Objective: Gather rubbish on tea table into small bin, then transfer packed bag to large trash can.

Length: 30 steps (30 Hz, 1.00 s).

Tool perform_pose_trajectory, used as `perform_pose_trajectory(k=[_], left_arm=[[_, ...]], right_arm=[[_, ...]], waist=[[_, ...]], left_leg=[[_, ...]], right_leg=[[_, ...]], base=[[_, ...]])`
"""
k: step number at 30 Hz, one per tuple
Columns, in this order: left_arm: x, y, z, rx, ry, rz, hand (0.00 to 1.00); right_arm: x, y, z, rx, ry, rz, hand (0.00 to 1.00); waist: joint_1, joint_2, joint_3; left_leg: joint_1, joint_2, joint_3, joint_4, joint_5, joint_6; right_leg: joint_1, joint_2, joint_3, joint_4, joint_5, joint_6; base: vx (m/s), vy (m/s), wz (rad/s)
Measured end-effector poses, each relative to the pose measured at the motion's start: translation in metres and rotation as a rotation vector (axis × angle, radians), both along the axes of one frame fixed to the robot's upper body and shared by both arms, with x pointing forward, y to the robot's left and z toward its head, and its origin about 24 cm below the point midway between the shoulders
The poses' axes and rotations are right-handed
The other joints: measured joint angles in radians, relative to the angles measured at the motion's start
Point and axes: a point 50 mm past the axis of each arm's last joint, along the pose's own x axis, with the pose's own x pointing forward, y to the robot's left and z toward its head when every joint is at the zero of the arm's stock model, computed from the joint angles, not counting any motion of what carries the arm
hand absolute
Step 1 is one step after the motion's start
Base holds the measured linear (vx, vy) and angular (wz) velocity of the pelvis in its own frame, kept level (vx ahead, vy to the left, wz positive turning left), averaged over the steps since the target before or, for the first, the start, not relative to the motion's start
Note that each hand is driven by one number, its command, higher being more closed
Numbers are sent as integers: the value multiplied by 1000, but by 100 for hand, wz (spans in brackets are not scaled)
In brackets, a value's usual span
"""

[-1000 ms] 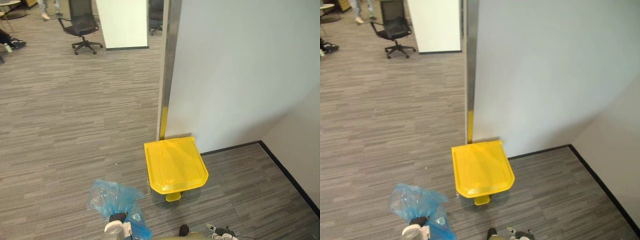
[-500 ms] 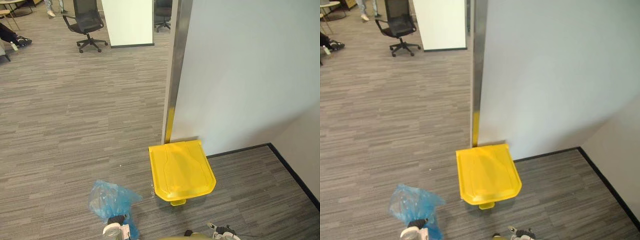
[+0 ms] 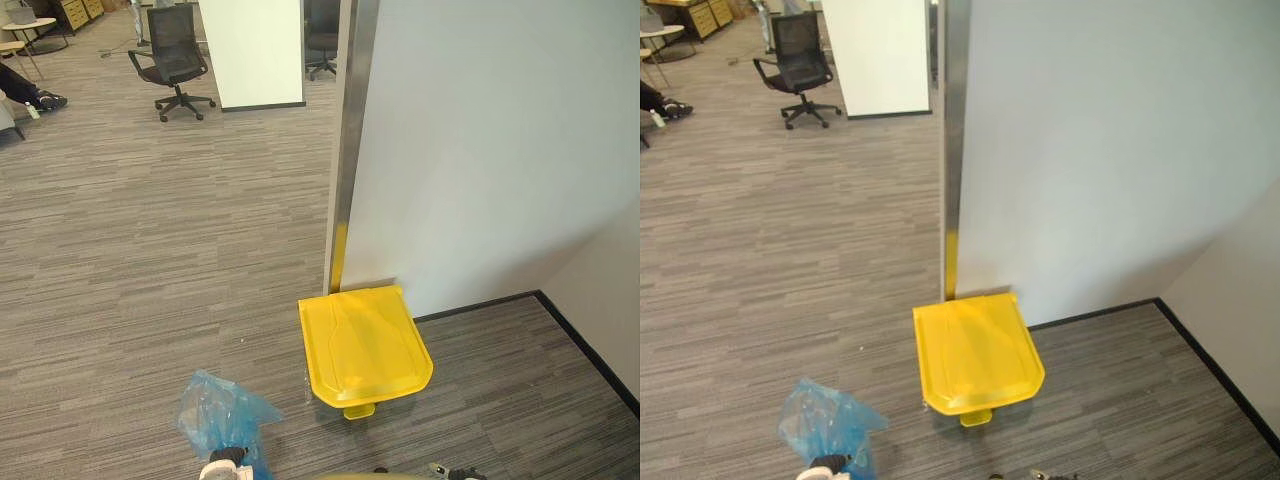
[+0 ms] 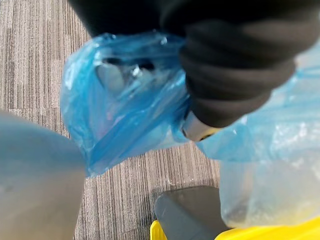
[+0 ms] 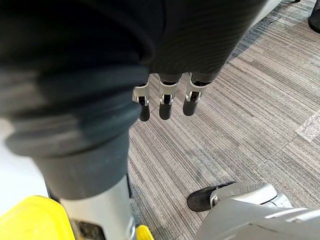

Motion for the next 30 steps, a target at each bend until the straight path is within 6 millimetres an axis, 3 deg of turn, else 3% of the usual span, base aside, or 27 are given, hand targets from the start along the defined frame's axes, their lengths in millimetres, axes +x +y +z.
perform_pose_trajectory(k=[12,18,23,26,28,29,30], left_arm=[[1,-2,0,-17,-5,-6,100],[1,-1,0,-21,-13,11,100],[6,-1,2,-32,-40,5,100],[10,1,5,-25,-64,0,100],[13,-2,6,-27,-77,-2,100],[14,-2,6,-28,-77,-4,100],[15,-3,6,-28,-79,-6,100]], right_arm=[[0,0,0,5,-3,2,0],[12,-1,3,-1,-29,27,0],[17,1,4,-5,-42,59,0],[23,8,5,-2,-70,77,0],[25,8,6,-6,-87,70,0],[28,6,8,-14,-99,71,0],[28,4,9,-22,-101,68,0]], waist=[[0,9,3],[4,22,23],[7,4,35],[10,-18,61],[10,-25,79],[10,-15,94],[8,-16,102]], left_leg=[[-16,1,16,-3,0,0],[-16,4,110,-5,-7,-2],[-5,3,142,10,-21,2],[-2,-5,143,63,-60,13],[29,-20,127,87,-106,55],[42,-18,127,90,-106,55],[50,0,131,113,-125,65]], right_leg=[[-18,0,12,-2,2,4],[-55,12,79,-17,36,9],[-67,13,100,12,32,12],[-100,-11,96,153,-39,22],[-200,-57,17,424,-61,54],[-257,-61,-14,514,-73,71],[-308,-55,-48,512,-85,49]], base=[[0,0,-3],[-3,14,-39],[-32,4,-17],[-66,-7,3],[-80,12,2],[-55,32,4],[2,27,4]])
